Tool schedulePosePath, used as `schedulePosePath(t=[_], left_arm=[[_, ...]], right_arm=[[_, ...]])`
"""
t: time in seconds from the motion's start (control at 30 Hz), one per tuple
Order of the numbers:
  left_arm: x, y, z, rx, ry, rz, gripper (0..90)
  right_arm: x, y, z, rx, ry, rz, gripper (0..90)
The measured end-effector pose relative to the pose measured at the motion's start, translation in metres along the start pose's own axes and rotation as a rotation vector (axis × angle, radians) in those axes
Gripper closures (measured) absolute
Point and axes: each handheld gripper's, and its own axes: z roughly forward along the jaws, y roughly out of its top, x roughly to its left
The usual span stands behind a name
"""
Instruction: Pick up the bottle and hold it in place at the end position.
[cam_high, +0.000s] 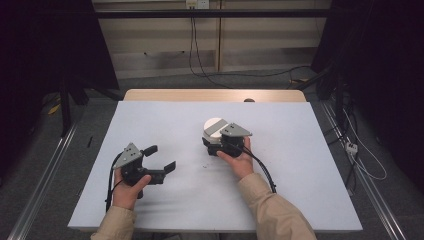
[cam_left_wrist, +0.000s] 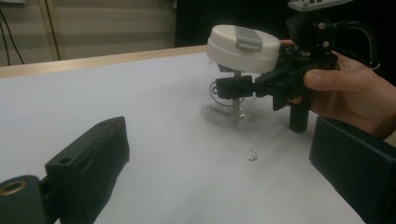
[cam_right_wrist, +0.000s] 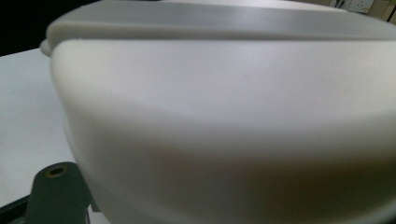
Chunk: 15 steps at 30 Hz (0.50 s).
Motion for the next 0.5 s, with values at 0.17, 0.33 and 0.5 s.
schedulePosePath(t=[0.17,0.33,0.5], left_arm=[[-0.003,0.004,0.011,0.019,-0.021,-0.017,4.7],[-0.005,0.01,0.022,0.031,-0.027,-0.011,6.0],[-0.005,0.014,0.027,0.028,-0.03,-0.007,7.7]], right_arm=[[0.0,0.0,0.0,0.002,0.0,0.003,18.8],[0.0,0.0,0.001,0.003,-0.001,0.005,18.8],[0.0,0.0,0.001,0.004,0.0,0.005,18.8]])
